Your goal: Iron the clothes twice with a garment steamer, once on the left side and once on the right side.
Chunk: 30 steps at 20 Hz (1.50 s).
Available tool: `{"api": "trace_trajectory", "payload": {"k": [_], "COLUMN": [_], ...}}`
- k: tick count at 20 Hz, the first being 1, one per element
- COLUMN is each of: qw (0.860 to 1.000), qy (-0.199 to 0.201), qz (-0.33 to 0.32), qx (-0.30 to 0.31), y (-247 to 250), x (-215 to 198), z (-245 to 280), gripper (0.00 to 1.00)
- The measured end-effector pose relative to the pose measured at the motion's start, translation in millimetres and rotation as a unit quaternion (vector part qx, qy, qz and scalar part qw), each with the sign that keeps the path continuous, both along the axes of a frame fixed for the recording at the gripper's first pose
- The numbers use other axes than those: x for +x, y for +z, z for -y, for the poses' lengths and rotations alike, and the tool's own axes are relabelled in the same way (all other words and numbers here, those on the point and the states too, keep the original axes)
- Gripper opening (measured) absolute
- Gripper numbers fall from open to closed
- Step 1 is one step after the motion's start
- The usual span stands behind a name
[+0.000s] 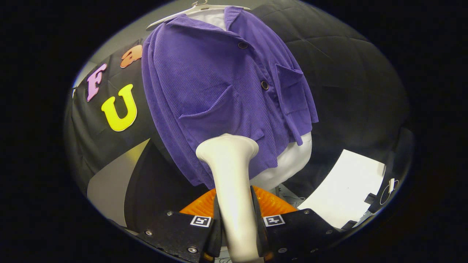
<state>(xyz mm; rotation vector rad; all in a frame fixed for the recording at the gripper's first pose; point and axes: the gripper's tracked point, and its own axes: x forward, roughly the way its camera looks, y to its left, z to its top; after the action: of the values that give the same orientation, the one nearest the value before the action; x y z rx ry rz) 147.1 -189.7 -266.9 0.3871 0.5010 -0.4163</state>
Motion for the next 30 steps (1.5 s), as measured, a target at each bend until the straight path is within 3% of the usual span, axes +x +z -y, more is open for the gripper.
{"api": "trace_trajectory", "payload": {"k": [5, 10, 21, 30], "qw": [0.998, 0.995, 0.990, 0.983], "qy": [-0.066, -0.090, -0.066, -0.020], "qz": [0.009, 0.021, 0.118, 0.181], "qx": [-0.019, -0.035, -0.027, -0.010], "y": [17.1, 35.7, 149.2, 225.3], "x": [-5.2, -5.8, -27.3, -41.4], "z": [12.5, 30.2, 78.9, 136.8], "gripper": [0.37, 0.37, 0.37, 0.37]}}
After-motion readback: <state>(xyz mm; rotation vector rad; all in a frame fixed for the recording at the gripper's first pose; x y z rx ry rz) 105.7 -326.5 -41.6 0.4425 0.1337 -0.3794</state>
